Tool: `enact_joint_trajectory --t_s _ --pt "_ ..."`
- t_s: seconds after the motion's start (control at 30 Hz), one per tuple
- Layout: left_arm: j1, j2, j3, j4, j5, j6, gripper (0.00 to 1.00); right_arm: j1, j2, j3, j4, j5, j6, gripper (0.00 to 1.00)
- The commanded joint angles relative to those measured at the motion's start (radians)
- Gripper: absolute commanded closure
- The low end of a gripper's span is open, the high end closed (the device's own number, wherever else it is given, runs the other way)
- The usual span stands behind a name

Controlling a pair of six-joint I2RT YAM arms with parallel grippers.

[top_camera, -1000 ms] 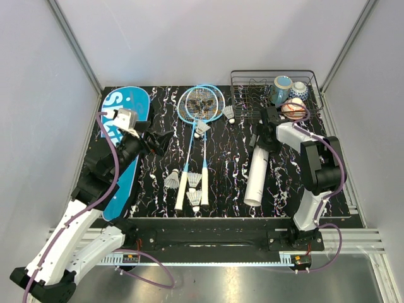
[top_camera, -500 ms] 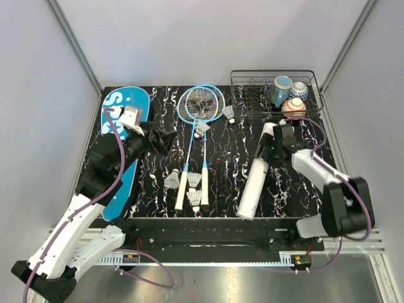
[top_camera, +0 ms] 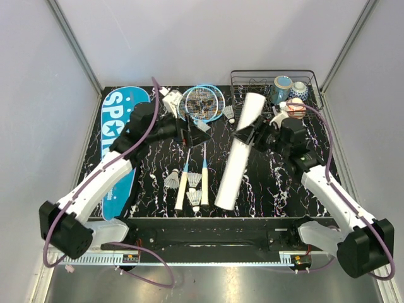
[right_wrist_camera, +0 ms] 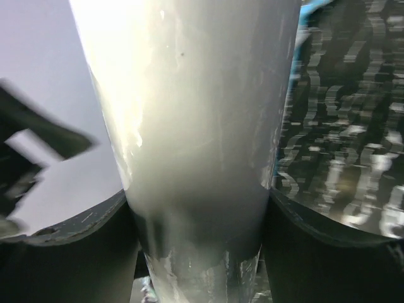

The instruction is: Pack up the badminton gear

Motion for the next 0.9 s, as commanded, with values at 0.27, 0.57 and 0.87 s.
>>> enact_joint_trajectory --t_s 0.27,0.57,0.87 --pt "-0.068 0.114 -0.052 0.247 0.309 -0.135 0.01 0.321 0.035 0.098 0.324 0.254 0.267 0.4" --pt "-0.073 0.134 -0.071 0.192 0.315 -0.089 0.09 0.412 0.085 0.107 0.383 0.325 0.298 0.35" --pt "-0.071 0.077 0.012 -0.096 0.203 0.13 0.44 0.395 0.081 0.271 -0.062 0.261 -0.06 0.0"
